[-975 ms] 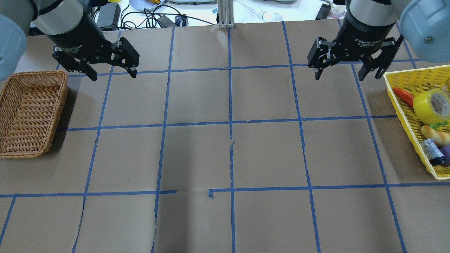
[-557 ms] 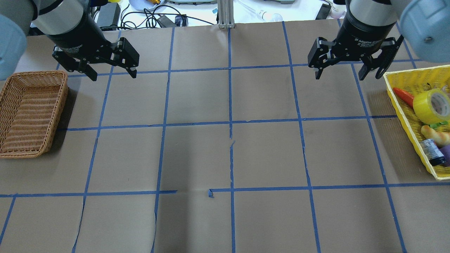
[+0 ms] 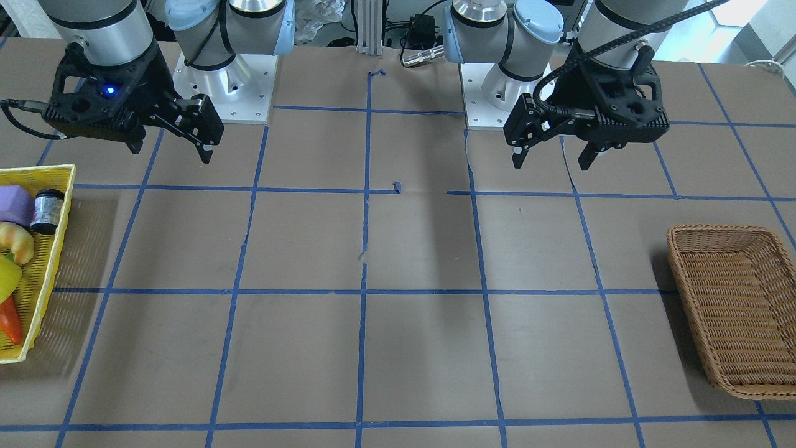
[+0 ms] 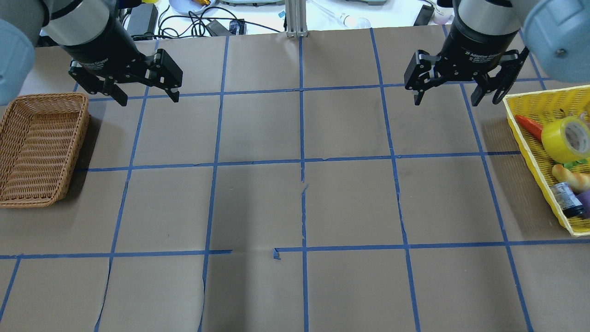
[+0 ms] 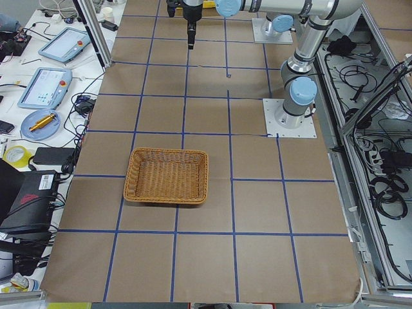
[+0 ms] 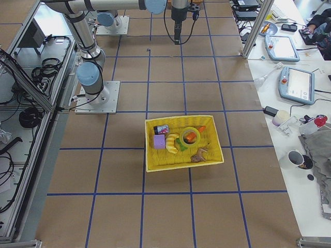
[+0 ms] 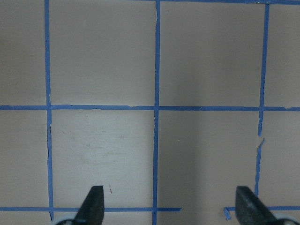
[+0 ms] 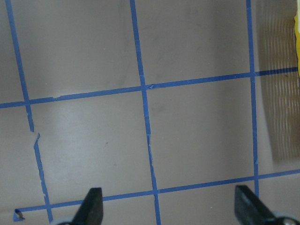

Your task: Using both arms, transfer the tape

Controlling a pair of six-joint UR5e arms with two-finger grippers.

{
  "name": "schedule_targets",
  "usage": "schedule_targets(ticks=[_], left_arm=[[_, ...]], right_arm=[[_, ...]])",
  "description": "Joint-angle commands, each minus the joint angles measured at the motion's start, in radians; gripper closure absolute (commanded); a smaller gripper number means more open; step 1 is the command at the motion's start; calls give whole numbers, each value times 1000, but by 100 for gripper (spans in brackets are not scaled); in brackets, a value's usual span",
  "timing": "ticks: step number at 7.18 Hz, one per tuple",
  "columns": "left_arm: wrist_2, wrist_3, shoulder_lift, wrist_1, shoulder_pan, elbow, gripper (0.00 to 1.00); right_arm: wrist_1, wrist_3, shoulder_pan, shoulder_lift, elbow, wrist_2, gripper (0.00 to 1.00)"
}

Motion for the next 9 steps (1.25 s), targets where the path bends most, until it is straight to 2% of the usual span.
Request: schedule_targets(ticks=[1,2,3,4,5,7,9], left_arm=[[0,0,0,0,0,0,0],[0,-1,0,0,0,0,0],[0,-1,0,0,0,0,0],[0,0,0,0,0,0,0],[0,-1,0,0,0,0,0],[0,-1,-2,0,0,0,0],[0,-1,-2,0,0,0,0]], right_arm=[[-16,-5,-25,26,3,-131,0],[-25,-7,-75,78,3,-252,0],[-27,-22,-174,109,3,-300,0],[-110,-189,-292,120,4,-282,0],[-240,-419,-400,158,3,-161,0],[-335,-433,-534,257,3,28,0],[-430,-395,-579,348,4,55,0]])
